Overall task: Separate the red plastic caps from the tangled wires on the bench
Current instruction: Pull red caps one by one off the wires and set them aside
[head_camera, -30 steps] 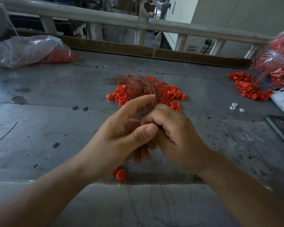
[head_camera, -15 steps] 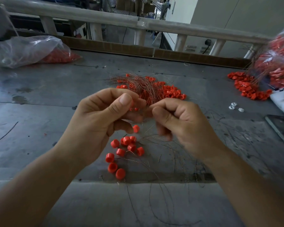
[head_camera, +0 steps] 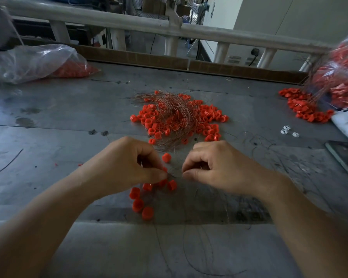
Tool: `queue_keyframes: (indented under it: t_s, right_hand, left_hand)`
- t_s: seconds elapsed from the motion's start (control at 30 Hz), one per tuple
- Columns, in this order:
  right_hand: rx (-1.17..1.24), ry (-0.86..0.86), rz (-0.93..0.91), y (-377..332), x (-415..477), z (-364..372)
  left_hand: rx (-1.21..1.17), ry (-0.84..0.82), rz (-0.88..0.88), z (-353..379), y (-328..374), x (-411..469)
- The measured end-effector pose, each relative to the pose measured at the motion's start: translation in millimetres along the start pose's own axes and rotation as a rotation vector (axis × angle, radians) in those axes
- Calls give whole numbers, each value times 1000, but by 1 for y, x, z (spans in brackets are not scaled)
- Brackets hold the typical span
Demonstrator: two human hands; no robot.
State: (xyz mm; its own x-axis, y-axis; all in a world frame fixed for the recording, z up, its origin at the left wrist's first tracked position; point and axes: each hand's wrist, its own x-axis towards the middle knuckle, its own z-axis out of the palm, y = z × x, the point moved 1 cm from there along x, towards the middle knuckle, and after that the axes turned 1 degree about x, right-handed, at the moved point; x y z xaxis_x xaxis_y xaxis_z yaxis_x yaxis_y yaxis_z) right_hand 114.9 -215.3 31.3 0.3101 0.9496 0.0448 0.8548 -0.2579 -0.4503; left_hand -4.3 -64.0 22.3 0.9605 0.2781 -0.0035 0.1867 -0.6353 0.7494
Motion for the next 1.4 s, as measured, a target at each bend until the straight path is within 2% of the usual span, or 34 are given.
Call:
queue_keyframes:
  t_s: [0.07,0.17,0.23,0.3,0.53,0.73,0.9,1.1,1.4]
  right_hand:
    - [18,-19,-6,0,0,-1]
    - [119,48,-12,1,-1,-6]
    - [176,143,-17,3,-1,-10]
    - [172,217,-14,6,0,-13]
    - [106,333,69,12,0,-15]
    - [82,355,94,14,0,-14]
    - [79,384,101,15,0,-16]
    - [64,415,115,16,1,-17]
    - [115,644,213,29,-2,-29]
  left_hand:
    - [-53,34,-19,-2,-3,1]
    - [-71,248,-45,-6,-13,8]
    - [67,401,-28,-7,-23,17]
    - [233,469,-19,-6,-31,26]
    - [404,338,-71,6,-49,51]
    - [509,355,-54,8,-43,49]
    - [453,389,-70,3,-37,47]
    - [520,319,-46,4,-40,49]
    - [443,395,-13,1,-40,49]
